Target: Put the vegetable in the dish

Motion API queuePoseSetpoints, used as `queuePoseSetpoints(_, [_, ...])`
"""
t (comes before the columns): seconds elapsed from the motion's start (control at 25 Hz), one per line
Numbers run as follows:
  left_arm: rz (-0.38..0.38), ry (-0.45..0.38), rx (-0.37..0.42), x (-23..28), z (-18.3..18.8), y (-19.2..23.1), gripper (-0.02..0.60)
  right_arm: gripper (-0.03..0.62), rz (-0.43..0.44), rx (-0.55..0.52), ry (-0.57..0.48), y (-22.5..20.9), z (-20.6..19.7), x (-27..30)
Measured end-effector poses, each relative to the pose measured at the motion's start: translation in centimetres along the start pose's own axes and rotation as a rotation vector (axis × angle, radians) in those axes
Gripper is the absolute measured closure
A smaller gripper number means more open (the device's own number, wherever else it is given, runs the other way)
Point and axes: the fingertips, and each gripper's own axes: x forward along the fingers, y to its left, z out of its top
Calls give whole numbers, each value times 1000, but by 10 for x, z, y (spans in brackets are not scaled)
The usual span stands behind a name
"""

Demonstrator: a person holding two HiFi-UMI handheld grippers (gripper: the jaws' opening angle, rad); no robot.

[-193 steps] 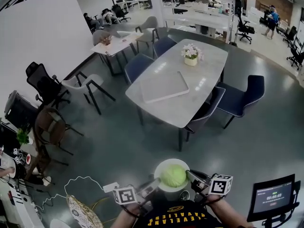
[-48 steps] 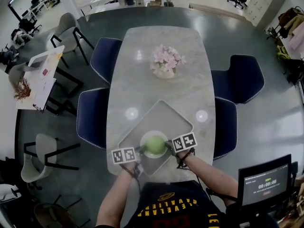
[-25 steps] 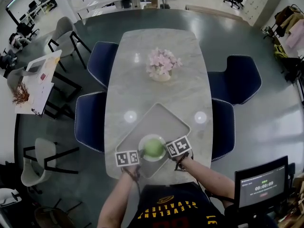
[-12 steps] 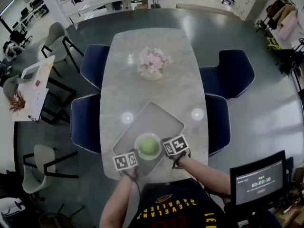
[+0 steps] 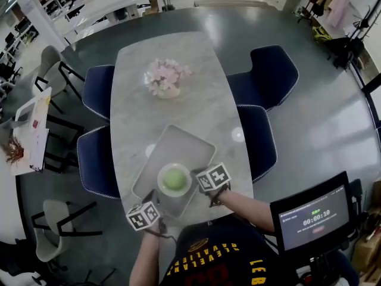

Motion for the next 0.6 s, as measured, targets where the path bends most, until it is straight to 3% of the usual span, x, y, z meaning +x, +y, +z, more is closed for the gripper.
queuePoseSetpoints(0.4, [-140,-58,57,-79,-20,-54,580,588,30,21,-90,32,-2,-43])
queuePoseSetpoints(0.6, [-223,-105,105,-117,-7,-98,580,588,82,-5,-121,64,1,-78])
